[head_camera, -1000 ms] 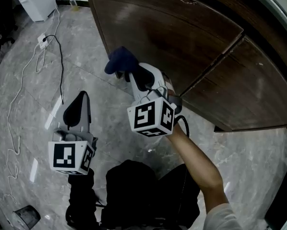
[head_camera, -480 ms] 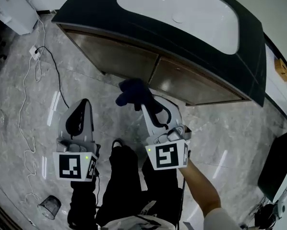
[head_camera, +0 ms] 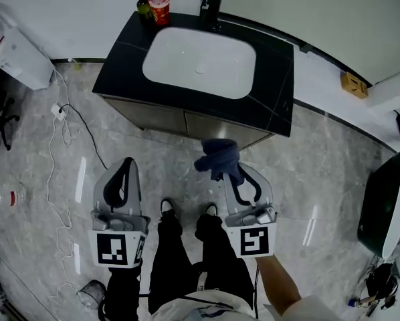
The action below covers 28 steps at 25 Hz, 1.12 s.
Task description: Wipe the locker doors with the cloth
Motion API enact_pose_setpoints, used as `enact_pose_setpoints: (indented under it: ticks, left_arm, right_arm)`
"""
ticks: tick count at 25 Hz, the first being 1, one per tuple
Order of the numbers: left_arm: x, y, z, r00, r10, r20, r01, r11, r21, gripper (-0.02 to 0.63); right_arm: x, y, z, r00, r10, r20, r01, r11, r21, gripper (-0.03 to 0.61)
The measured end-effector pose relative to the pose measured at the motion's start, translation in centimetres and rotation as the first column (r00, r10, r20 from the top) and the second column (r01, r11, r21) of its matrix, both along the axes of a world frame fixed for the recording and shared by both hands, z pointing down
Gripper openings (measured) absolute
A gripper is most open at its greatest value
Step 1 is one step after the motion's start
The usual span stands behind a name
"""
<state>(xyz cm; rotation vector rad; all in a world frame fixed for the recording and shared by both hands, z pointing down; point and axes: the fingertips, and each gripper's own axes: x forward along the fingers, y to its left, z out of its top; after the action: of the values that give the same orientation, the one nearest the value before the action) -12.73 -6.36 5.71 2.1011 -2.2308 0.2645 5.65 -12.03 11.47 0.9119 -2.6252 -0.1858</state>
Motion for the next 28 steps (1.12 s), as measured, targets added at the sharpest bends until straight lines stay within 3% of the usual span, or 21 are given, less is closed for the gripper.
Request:
enact_pose_setpoints:
  ticks: [6, 13, 21, 28]
  left_arm:
    - [4.4, 1.5, -8.9, 0.997, 0.067, 0.024, -0.068, 0.997, 0.035, 0.002]
    - [6.9, 4.8, -15.4, 0.982, 0.187, 0.042, -0.189, 0.979, 0.078, 0.002]
    - [5.6, 10.3, -18.2, 0.967, 0.252, 0.041, -0.255, 0.963, 0.087, 0.002]
    - [7.4, 12.8, -19.7, 0.965, 0.261, 0.014, -0.261, 0.961, 0.094, 0.002]
  right_arm:
    - [4.9, 1.5, -9.1, 0.996, 0.082, 0.047, -0.083, 0.996, 0.022, 0.074]
    - [8.5, 6.5, -16.4, 0.969, 0.214, 0.122, -0.219, 0.975, 0.028, 0.074]
    - [9.9, 13.5, -20.0, 0.930, 0.323, 0.178, -0.334, 0.942, 0.038, 0.074]
    - [12.4, 15.8, -22.3, 0.908, 0.367, 0.200, -0.378, 0.926, 0.020, 0.073]
